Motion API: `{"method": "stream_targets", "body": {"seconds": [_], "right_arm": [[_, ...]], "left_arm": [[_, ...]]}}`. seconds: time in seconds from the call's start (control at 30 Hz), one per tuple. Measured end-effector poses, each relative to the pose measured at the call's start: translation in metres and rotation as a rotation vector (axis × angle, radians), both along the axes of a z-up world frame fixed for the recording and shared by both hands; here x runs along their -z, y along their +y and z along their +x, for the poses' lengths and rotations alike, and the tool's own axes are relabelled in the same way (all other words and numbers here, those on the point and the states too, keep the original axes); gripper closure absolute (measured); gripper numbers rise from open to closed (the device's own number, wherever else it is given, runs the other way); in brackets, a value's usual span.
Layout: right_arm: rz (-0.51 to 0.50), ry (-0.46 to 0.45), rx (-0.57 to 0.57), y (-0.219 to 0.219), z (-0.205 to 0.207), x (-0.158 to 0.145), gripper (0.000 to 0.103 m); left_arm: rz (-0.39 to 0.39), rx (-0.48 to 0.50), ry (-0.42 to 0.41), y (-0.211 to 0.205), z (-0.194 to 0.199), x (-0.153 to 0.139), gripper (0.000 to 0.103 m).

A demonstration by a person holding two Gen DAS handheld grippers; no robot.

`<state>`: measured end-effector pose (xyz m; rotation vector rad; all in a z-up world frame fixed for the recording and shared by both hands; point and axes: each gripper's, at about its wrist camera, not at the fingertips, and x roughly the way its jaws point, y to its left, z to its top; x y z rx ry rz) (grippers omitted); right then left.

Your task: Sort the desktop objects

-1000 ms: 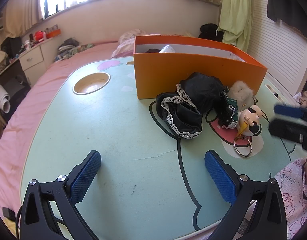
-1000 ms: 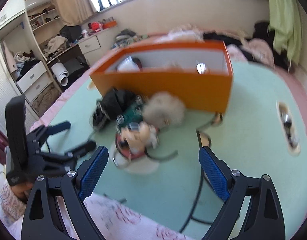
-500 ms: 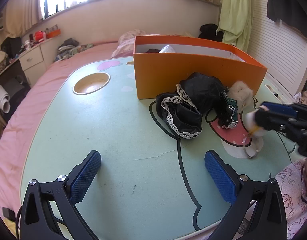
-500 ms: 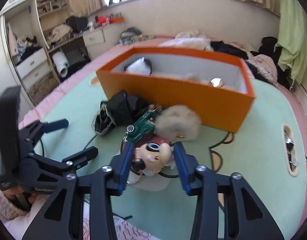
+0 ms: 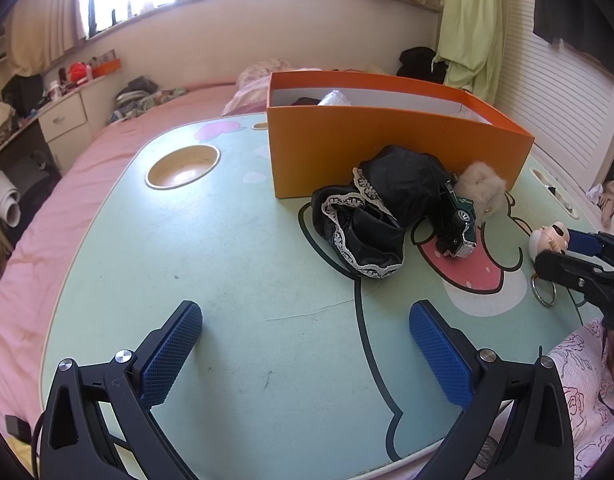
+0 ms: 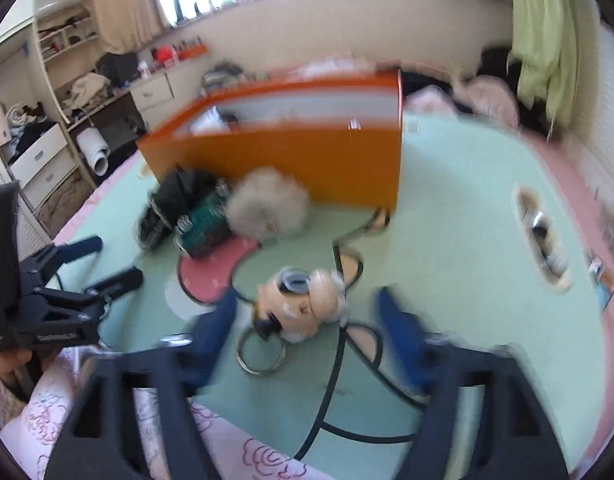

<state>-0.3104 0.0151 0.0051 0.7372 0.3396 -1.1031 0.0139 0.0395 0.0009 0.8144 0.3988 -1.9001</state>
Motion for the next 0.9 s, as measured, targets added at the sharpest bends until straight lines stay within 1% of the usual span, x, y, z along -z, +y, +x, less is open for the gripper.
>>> {"method": "stream_targets", "body": {"seconds": [0.3,0.4,0.53,0.63,0.77,0.9], "right_arm": [[0.003,-0.02,0.001,-0.001,0.001,-0.001,0.017],[0.002,-0.025,-0.003,0.002,-0.004,0.001,0.016],[0.005,-0.021,-0.016,0.001,-0.002,0.001,0.01],[0.018,0.006,-0.041,-0.003,0.004,-0.001,0.003],[0.039,0.087,-0.019,-0.007,0.016,-0.002,0.003],[0.051,0.139,0.025,-0.012,0.017,0.0,0.003]], "left_arm": [[0.0,0.001,0.0,-0.001,-0.001,0.0,0.0],[0.0,0.001,0.0,-0.001,0.0,0.0,0.0],[0.0,0.001,0.0,0.0,-0.001,0.0,0.0],[0.0,0.001,0.0,0.0,-0.001,0.0,0.0],[0.0,0.0,0.0,0.0,-0.001,0.0,0.0],[0.0,0.0,0.0,0.0,-0.001,0.0,0.0]]}}
